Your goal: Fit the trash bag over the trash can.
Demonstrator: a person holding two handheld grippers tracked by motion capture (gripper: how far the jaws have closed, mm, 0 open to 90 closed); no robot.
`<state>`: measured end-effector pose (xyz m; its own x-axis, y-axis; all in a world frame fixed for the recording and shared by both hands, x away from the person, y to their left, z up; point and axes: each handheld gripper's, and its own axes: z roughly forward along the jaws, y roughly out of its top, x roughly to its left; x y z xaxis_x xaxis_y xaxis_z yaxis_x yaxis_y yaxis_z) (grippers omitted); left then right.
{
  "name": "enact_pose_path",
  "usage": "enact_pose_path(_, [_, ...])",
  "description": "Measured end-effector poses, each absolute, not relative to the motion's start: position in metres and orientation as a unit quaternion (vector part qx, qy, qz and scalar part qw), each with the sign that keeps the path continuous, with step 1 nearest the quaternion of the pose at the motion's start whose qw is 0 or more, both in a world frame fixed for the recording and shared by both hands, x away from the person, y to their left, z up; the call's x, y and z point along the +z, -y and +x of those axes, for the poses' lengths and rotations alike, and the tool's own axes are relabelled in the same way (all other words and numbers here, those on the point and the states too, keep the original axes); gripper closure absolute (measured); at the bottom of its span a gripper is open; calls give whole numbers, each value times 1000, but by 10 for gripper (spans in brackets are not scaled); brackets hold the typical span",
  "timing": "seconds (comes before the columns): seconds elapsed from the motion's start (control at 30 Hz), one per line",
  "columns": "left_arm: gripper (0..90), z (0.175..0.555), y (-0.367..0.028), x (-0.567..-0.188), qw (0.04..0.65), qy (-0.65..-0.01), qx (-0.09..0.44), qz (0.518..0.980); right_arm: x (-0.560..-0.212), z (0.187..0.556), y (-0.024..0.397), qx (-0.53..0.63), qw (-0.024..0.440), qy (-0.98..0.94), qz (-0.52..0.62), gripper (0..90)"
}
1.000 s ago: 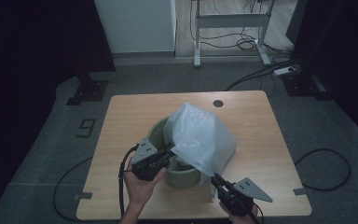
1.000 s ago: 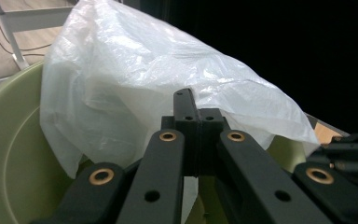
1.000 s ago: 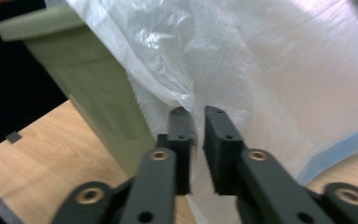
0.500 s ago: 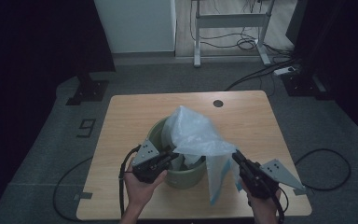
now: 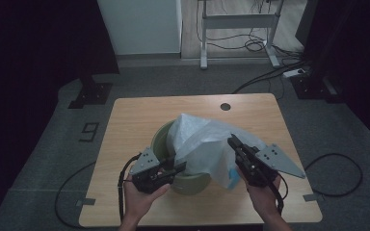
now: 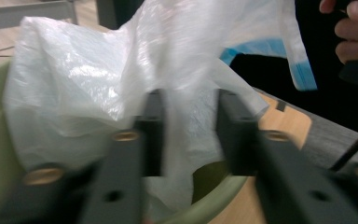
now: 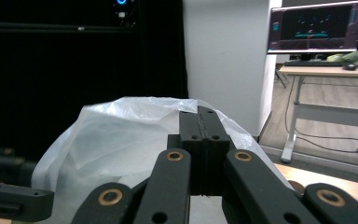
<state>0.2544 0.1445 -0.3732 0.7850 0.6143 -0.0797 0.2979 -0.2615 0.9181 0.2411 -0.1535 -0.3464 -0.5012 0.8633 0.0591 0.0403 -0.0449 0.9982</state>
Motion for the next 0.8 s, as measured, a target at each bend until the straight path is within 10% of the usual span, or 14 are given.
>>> enact_pose_path(0.23, [311, 245, -146, -363, 526, -295, 195, 773, -353, 247, 141, 609, 325, -623, 367, 893])
enact_pose_path(0.57, [315, 251, -139, -359, 527, -281, 183, 781, -351, 245, 136, 614, 323, -630, 349, 892])
enact_pose_path(0.8, [491, 258, -133, -362, 540, -279, 179, 773, -355, 246, 125, 613, 309, -643, 340, 892])
